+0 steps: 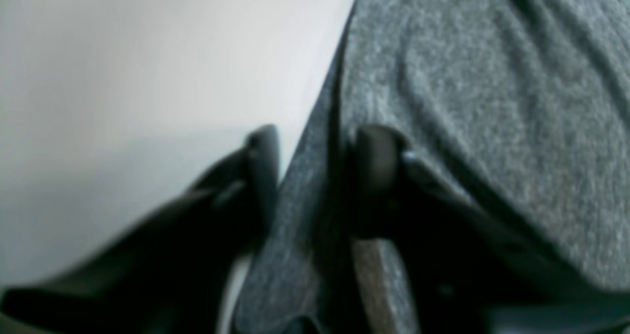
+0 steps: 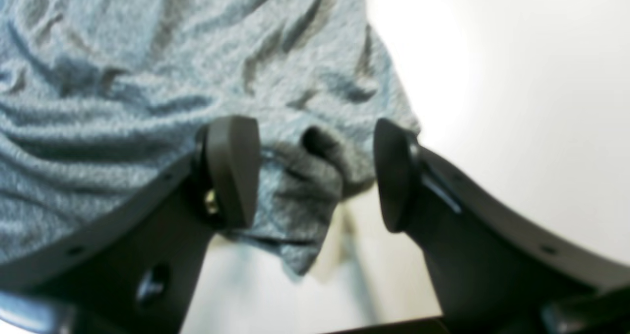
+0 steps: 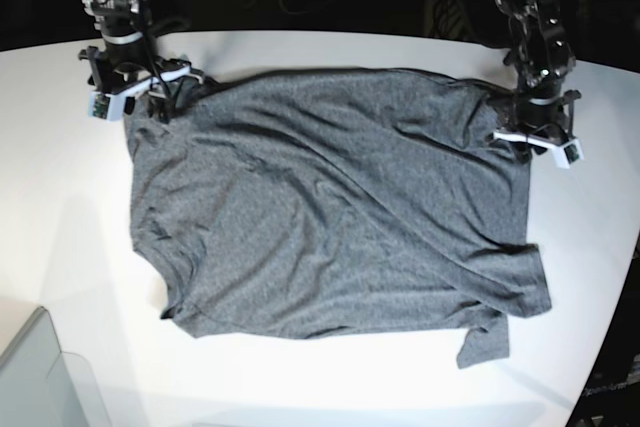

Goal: Layout the t-shirt on the table in an organized manner, then fold the t-shirt properly
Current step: 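Lift the grasped shoulder with the right gripper and carry it toward the left arm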

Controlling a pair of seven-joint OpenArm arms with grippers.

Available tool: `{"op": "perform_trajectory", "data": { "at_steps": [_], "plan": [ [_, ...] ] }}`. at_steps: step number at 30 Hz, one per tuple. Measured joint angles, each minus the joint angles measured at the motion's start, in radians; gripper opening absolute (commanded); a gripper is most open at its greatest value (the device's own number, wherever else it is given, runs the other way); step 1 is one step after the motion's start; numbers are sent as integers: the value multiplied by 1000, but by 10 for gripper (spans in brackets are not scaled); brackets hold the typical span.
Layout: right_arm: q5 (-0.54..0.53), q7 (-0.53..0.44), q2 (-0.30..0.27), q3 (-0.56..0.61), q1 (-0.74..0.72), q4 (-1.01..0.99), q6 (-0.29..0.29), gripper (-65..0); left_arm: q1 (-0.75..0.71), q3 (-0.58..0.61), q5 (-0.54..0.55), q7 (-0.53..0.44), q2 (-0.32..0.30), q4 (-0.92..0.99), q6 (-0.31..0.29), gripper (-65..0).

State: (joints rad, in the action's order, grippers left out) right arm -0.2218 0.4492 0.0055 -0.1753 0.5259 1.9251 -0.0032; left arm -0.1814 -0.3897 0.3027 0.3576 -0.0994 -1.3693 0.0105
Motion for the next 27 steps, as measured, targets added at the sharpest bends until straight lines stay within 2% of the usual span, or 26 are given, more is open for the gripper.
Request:
{"op": "perform_trajectory", "data": {
  "at_steps": [1,4,6,8,10,11,13,15,19,23,27],
  "plan": [
    [0,0,0,0,3,0,0,-276,2,22,3,0,-2,0,1,-650],
    [0,-1,0,0,18,1,0,-276,-4,51,21,60,13,-47,-13,-632],
    [0,0,0,5,24,1,0,-276,-28,59,41,110,21,-107,-14,-650],
    [0,-7,-6,34,35,5,0,-277,-61,60,95,179,32,-185,-3,-648],
    [1,-5,-4,64,50,21,-11,-277,-64,61,152,186,31,-251,0,-648],
    [0,-6,-3,77,60,29,-40,-279,-51,61,176,181,29,-287,2,-648],
    [2,-4,-3,92,83,45,-137,-287,19,64,212,163,24,-338,6,-648],
    [0,-8,3,102,98,53,-193,-310,80,78,238,177,19,-369,2,-648],
    [7,-3,-2,142,129,52,-276,-347,174,85,297,310,34,-400,0,-648],
    [8,1,-19,223,131,49,-291,-348,291,83,315,301,79,-400,5,-648],
    [8,0,-58,323,117,47,-293,-348,314,83,319,323,111,-398,4,-648]
  ]
}}
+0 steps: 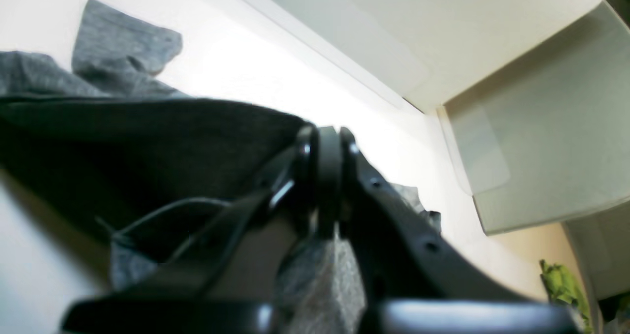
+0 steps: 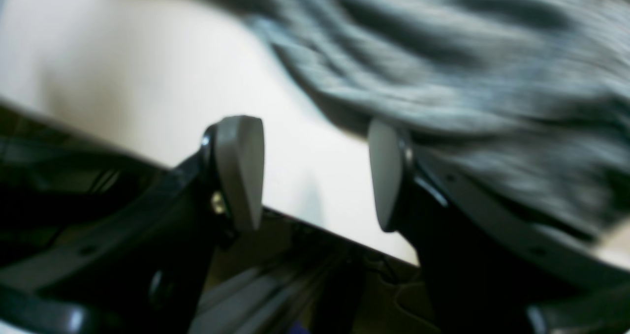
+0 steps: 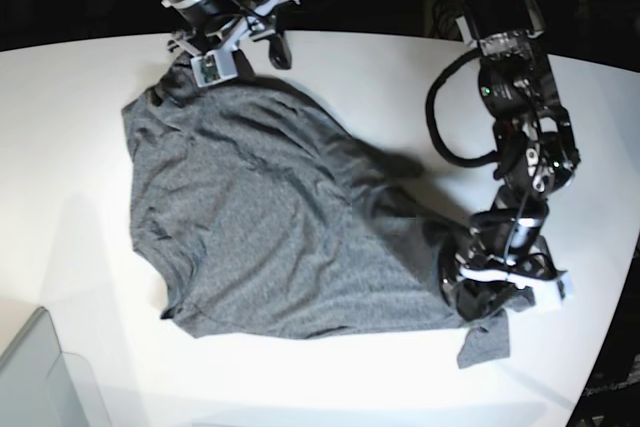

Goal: Layout the t-shirt on the table in an organized manner, then fold the t-shirt properly
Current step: 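Lift the grasped shoulder with the right gripper and carry it toward the left arm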

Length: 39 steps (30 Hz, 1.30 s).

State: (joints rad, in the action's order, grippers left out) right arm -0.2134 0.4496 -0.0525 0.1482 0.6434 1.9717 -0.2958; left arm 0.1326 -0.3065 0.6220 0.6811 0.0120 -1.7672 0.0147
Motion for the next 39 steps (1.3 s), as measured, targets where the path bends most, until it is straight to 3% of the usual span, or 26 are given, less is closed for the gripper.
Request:
{"op": "perform_trajectory", "data": {
  "at_steps": [8,17,21,31,39],
  "plan": [
    [3,0,-6,51,-106,-108,-4,-348,49,0,-3,-3,108,-1,5,-648],
    [3,0,5,82,-230,-283,-5,-348,180,-1,-1,1,133,2,4,-648],
    [-5,-26,6,116,-288,-346,-7,-348,262,-1,1,-9,136,98,1,-648],
    [0,-1,28,112,-433,-408,113,-292,381,-1,0,-12,141,219,0,-648],
    [0,-5,39,215,-498,-410,110,-292,378,-2,-7,-8,141,260,0,-648]
  ]
}}
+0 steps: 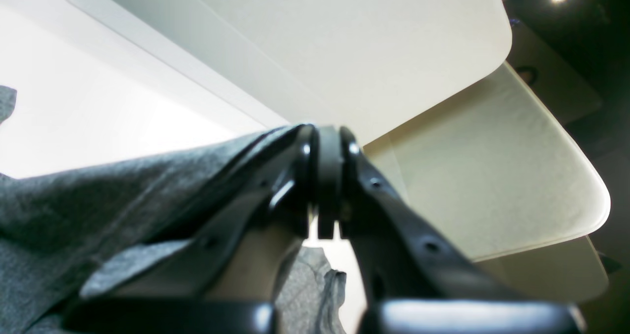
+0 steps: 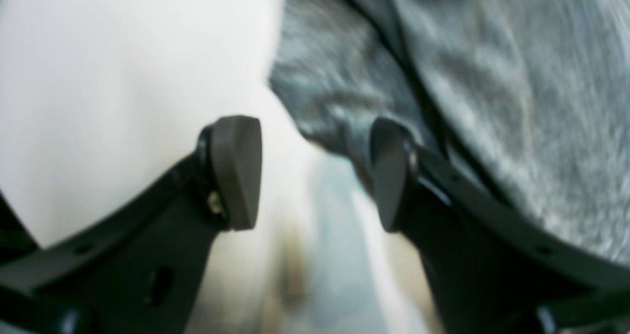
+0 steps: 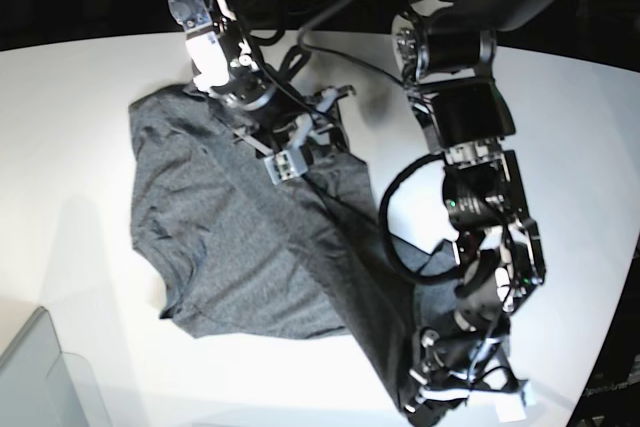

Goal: Layout the t-shirt on the table in an organized manner, then fold the t-shirt properly
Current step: 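Lift the grasped shoulder with the right gripper and carry it toward the left arm, then swing the held shoulder with the right gripper across, flipping the shirt over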

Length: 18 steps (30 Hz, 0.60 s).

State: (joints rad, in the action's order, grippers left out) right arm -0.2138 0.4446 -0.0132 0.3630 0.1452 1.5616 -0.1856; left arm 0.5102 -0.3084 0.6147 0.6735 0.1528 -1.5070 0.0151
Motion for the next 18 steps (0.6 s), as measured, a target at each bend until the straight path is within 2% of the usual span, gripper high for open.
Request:
{"op": "perform_trajectory", "data": {
  "at_steps": [7,12,18],
  "plan": [
    [4,4,13,80,-26,-14,0,-292,0,-2,-3,-4,0,0,0,-648],
    [111,4,11,121,-62,-64,0,-291,-6,-4,-3,-4,0,0,0,-648],
    [135,0,11,120,-140,-82,0,-291,-43,-4,-3,-3,0,-1,0,-648]
  ]
}}
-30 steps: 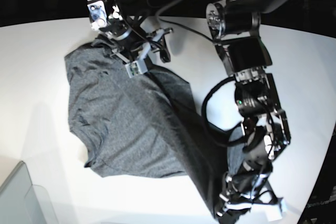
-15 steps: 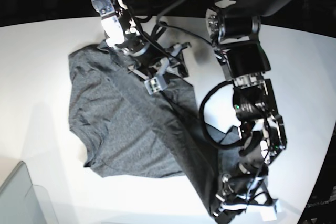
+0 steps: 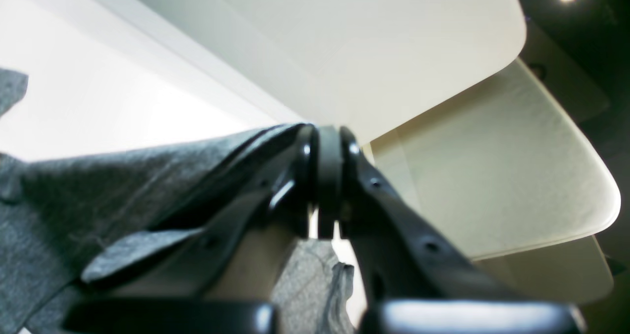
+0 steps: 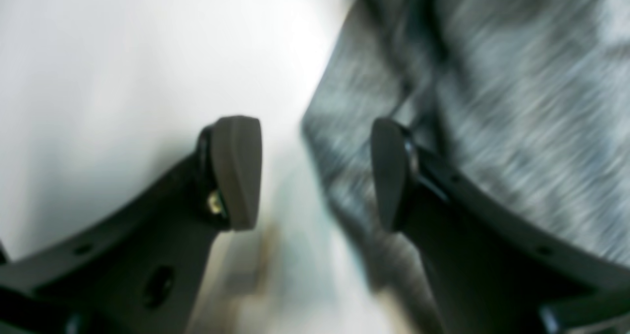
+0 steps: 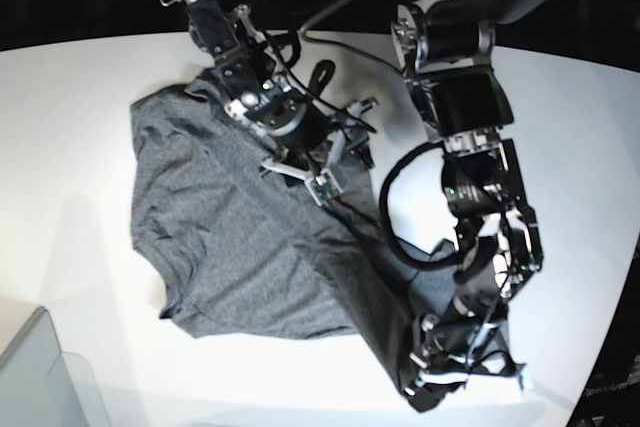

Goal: Layout the t-shirt on the table in an organized manner, then fold the t-shirt properly
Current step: 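Swing the held shoulder with the right gripper across, flipping the shirt over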

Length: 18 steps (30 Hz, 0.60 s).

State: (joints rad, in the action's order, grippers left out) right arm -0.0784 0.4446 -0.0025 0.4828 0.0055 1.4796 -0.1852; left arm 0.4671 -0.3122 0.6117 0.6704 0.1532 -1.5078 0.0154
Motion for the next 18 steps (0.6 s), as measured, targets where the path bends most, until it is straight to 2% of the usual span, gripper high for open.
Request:
{"op": "perform_trajectory", "data": {
  "at_steps": [8,16,18],
  "plan": [
    [-3,-2,0,-1,-43,-94,0,-291,-12,-1,3,-1,0,-7,0,-648],
    [-5,-151,3,1,-42,-200,-1,-299,-12,-1,0,-1,0,-5,0,-648],
    [-5,-186,5,1,-41,-222,-1,-335,-12,-1,0,-1,0,-5,0,-648]
  ]
}}
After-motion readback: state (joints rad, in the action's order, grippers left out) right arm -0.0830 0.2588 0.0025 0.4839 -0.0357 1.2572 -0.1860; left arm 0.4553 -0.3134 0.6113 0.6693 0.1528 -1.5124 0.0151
